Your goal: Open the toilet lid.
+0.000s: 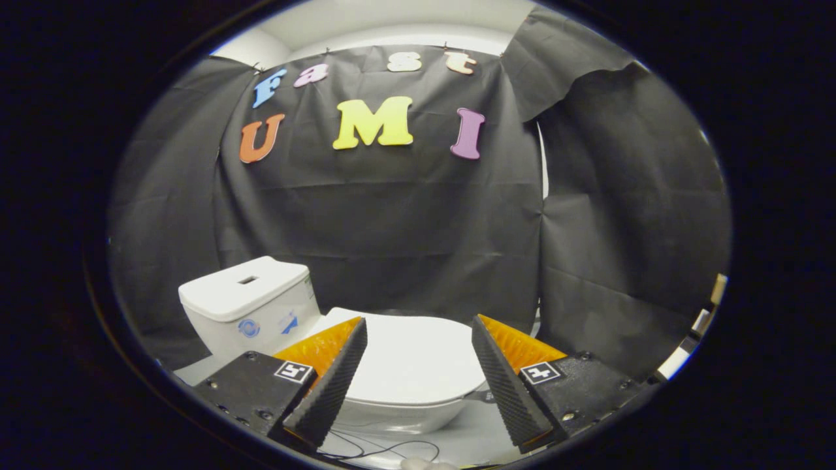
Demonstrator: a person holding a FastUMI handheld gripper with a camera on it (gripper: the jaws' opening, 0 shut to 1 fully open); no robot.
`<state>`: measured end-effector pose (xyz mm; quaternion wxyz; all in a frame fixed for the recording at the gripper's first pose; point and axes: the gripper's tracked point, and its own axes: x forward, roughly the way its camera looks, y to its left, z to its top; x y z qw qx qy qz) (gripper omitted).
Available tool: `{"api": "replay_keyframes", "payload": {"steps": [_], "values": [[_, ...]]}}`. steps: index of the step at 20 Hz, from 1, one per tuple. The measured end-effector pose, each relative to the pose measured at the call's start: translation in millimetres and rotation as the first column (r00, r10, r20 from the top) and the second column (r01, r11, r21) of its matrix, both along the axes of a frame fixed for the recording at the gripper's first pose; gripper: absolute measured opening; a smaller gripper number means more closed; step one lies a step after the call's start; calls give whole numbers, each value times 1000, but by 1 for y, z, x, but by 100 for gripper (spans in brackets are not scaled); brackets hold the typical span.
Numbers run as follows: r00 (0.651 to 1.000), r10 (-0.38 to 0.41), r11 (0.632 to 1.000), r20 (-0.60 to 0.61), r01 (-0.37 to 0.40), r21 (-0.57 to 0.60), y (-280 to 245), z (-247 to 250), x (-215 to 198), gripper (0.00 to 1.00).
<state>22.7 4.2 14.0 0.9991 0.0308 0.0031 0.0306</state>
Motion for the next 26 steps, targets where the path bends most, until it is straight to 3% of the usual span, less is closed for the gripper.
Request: {"api": "replay_keyframes", "payload": {"steps": [8,13,20,26], "values": [[997,79,997,3,-79,27,-17,16,46,100],[992,100,984,-72,-87,158,-48,-3,76,100],[970,142,921,-200,-55,385,-90,-55,111,100],[935,159,858,-318,28,513,-121,-115,128,99]]}}
